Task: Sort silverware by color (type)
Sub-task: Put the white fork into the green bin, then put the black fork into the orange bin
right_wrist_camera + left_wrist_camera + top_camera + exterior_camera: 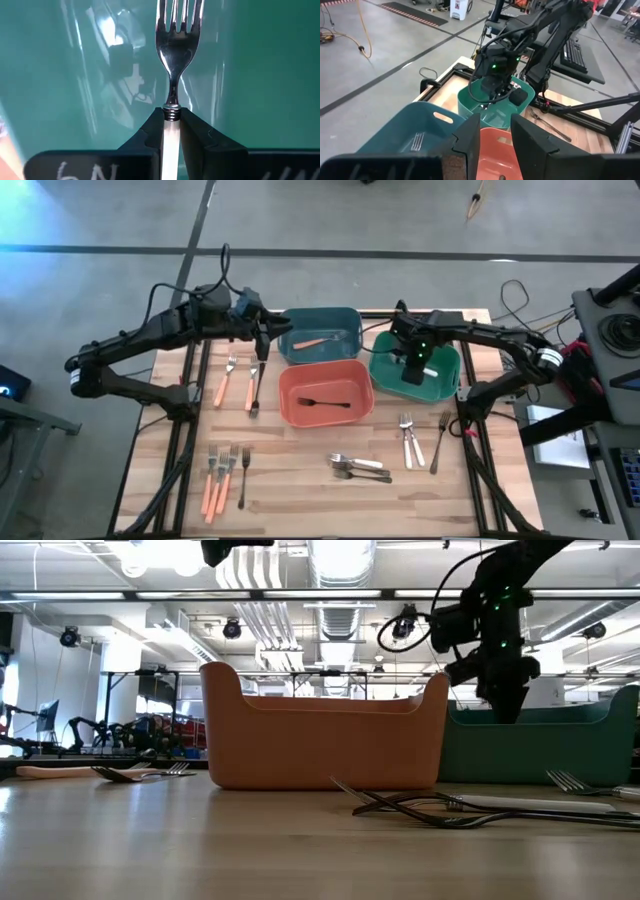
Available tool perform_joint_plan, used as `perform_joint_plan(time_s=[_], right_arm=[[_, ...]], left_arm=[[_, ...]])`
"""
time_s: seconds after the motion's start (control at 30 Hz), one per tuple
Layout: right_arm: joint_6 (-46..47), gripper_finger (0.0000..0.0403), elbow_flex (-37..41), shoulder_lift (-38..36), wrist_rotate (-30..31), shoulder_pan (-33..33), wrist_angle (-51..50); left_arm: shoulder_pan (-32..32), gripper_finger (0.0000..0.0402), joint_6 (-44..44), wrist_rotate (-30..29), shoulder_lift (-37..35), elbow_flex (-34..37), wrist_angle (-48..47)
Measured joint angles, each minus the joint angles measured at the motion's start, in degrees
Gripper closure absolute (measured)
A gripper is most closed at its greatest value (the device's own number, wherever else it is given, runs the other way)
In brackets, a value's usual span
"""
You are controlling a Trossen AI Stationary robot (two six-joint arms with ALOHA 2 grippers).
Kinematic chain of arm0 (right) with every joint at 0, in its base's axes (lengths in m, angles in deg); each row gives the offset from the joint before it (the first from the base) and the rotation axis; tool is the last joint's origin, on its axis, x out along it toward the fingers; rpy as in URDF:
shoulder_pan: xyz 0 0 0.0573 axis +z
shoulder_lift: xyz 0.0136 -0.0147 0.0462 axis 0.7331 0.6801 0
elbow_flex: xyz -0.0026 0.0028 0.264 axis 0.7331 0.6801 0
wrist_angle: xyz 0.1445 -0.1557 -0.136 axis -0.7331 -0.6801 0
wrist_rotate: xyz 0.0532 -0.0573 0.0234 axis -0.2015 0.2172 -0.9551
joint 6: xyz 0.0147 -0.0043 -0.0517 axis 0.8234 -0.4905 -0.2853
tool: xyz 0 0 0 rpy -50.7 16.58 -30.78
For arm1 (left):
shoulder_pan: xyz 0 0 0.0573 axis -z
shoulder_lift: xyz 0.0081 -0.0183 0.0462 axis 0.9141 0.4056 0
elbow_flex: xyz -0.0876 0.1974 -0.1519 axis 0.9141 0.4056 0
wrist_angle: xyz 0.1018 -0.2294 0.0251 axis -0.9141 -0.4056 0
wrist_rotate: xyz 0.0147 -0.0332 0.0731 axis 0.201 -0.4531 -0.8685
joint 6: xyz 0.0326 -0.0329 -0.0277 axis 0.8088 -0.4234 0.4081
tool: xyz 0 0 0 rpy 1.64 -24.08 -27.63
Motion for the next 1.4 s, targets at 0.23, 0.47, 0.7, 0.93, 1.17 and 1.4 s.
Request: perform_joint_plan(time_s=[0.23, 0.47, 0.7, 0.93, 1.17, 1.4], right_arm=[[0.15, 0.0374, 0.39, 2.64, 0.29, 0.0, 1.74], [0.46, 0.0374, 0.57, 3.32, 1.07, 0.0, 1.74], [1.95, 0.0367, 1.37, 3.32, 1.01, 0.02, 1.74], [1.98, 0.0352, 1.75, 3.32, 0.95, 0.01, 2.27], [1.99, 0.0295, 1.75, 3.32, 0.94, 0.02, 3.93], [3.97, 0.0261, 1.73, 3.32, 0.95, 0.02, 4.18]], left_arm=[[0.0, 0.031, -0.01, 0.01, 0.77, 0.0, -0.1], [0.0, 0.031, -0.01, 0.01, 0.77, 0.0, -0.13], [0.0, 0.031, -0.01, 0.01, 0.77, 0.0, -0.16], [0.0, 0.031, -0.03, 0.01, 0.77, 0.0, -0.16], [0.0, 0.031, -0.19, 0.01, 0.77, 0.0, -0.16], [0.0, 0.031, -0.21, 0.01, 0.75, 0.0, -0.16]])
